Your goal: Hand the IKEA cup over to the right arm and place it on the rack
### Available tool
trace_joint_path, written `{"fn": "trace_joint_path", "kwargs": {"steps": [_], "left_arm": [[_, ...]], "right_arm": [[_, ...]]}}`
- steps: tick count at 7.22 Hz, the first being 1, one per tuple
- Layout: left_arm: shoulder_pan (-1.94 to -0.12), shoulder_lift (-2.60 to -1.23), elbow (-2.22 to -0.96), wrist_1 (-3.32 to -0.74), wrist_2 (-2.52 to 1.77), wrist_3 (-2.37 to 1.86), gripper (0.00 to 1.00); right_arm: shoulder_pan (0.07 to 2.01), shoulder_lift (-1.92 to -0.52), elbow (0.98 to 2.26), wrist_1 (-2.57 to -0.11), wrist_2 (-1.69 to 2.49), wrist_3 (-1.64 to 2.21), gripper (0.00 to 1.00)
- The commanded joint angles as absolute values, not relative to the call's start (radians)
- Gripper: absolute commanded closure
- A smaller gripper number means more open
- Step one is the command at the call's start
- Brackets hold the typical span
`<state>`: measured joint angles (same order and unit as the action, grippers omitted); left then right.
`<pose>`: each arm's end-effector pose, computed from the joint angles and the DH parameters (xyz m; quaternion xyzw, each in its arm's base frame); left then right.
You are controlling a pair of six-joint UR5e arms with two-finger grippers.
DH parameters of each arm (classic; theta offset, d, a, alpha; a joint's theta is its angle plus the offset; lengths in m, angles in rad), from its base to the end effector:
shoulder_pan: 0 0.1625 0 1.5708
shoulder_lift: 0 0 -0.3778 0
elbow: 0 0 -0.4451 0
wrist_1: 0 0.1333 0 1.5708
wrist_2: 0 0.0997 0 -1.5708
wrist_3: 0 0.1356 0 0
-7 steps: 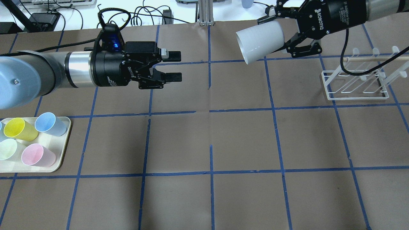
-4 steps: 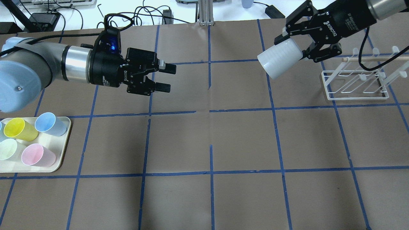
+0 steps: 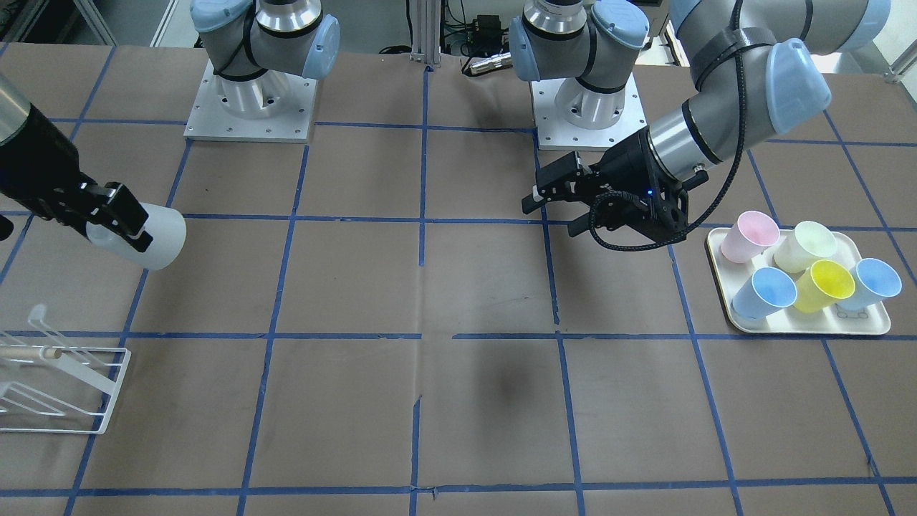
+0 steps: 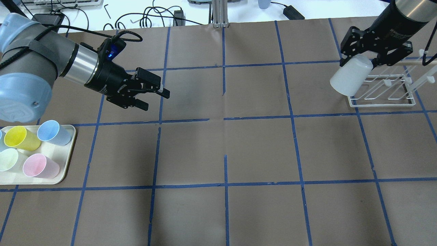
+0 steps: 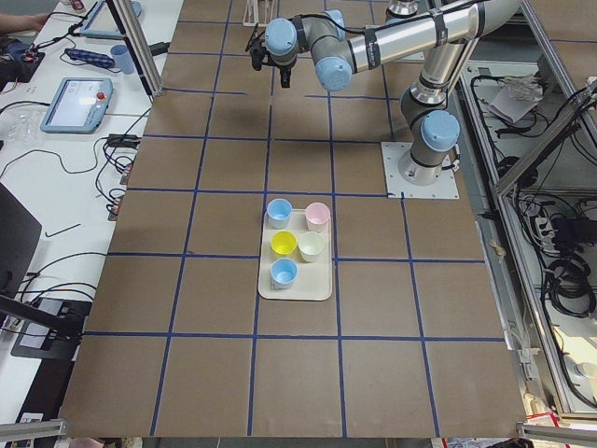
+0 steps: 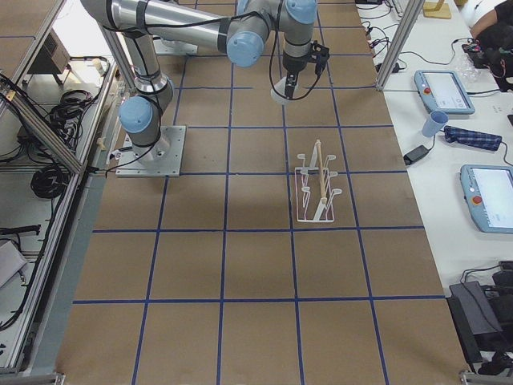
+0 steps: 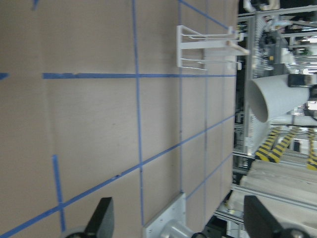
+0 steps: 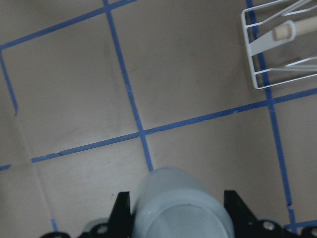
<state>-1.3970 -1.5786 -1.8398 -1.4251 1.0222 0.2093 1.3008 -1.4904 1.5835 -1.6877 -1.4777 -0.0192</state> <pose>-0.1119 -0.5423 0.2909 0.0007 -0.9607 -0.0105 0.2773 -0.0131 -0.5944 0.3651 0.1244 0.9911 -0.0185 0.0443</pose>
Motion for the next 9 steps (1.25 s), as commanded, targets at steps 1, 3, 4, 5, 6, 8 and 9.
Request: {"fn": "trace_joint_path", "kwargs": {"steps": [1, 3, 4, 5, 6, 8, 9], "left_arm": [[-1.451, -1.582, -1.766, -1.397, 1.333, 0.167, 0.00], [-1.566, -1.582, -1.677, -1.420, 1.544, 0.111, 0.00], [-1.578, -1.583, -1.633, -1.455, 1.615, 0.110, 0.00], [-1.577, -1.568, -1.584, -1.539, 1.617, 0.110, 0.00], [-1.580, -1.551, -1.563, -1.578, 1.609, 0.110, 0.00], [-1.588, -1.566, -1.569, -1.563, 1.611, 0.107, 0.00], [-1.588, -1.554, -1.571, -1.557, 1.597, 0.107, 0.00]], "right_arm": [[1.260, -1.448, 1.585, -1.832, -1.618, -0.117, 0.74], [1.227, -1.413, 1.586, -1.965, -1.686, -0.205, 0.85], [1.210, -1.398, 1.592, -1.989, -1.681, -0.218, 0.85], [1.183, -1.388, 1.604, -1.987, -1.674, -0.218, 0.84], [1.174, -1.388, 1.632, -2.017, -1.671, -0.224, 0.84], [1.169, -1.385, 1.667, -2.077, -1.669, -0.238, 0.84], [1.169, -1.385, 1.680, -2.079, -1.670, -0.239, 0.84]]}}
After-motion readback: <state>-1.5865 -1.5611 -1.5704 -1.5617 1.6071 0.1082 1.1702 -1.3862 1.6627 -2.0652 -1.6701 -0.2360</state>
